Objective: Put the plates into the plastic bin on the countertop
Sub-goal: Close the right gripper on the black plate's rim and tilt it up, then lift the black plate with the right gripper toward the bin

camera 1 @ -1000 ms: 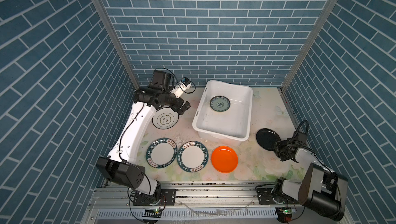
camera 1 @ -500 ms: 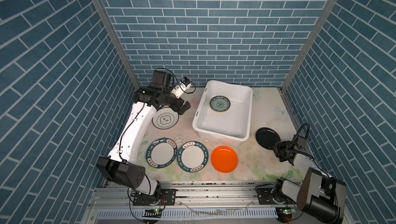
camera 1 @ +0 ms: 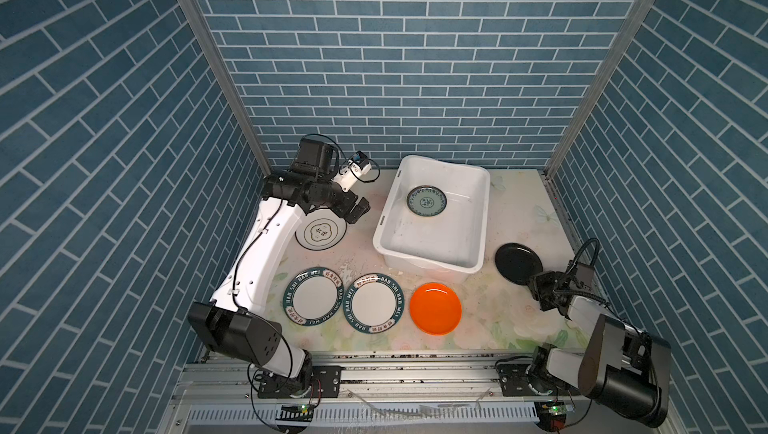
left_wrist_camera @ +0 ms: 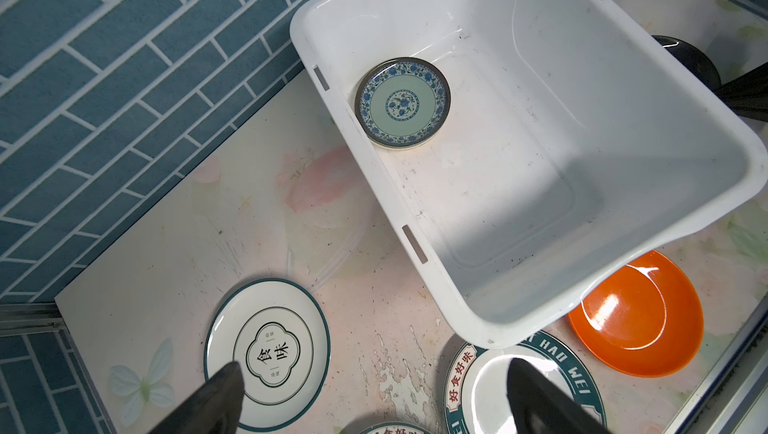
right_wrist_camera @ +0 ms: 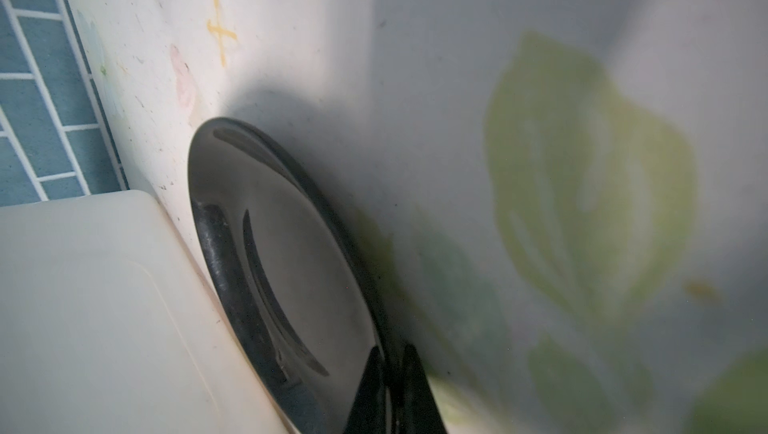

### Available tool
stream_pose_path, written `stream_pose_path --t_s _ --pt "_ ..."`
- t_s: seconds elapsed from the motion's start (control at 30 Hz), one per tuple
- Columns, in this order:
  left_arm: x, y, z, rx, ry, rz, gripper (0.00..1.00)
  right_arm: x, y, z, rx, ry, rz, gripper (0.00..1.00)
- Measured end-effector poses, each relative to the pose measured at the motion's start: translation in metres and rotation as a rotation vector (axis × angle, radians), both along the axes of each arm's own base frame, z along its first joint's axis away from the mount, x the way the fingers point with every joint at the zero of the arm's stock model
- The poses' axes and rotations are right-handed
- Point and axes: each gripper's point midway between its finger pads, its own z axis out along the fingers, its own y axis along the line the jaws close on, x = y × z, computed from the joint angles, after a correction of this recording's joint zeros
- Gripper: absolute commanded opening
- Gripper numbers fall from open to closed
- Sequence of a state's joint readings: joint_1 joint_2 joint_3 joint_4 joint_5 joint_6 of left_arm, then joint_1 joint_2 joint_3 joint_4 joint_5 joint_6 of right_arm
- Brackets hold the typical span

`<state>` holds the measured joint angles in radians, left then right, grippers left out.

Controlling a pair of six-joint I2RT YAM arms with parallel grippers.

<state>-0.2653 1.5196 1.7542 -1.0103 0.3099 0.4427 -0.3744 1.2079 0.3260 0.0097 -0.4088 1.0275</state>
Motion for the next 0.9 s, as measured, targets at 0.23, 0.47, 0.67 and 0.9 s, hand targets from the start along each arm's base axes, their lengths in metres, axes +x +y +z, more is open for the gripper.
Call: stream_pose_path --t_s 0.23,0.47,0.67,0.9 --pt "0.000 0.000 0.000 0.002 -0.002 0.001 1.00 0.001 0.000 0.002 0.000 -0.010 -0.004 0.03" --pt "0.000 0.001 0.000 0.003 -0.003 0.001 1.00 -0.001 0.001 0.008 0.002 -0.017 -0.010 0.00" --pt "0.000 0.000 0.002 0.002 -0.007 0.000 1.00 -0.006 0.002 0.012 0.009 -0.008 -0.018 0.00" --pt "0.000 0.000 0.004 0.001 -0.011 0.000 1.00 -0.008 0.003 0.018 0.025 -0.001 -0.039 0.00"
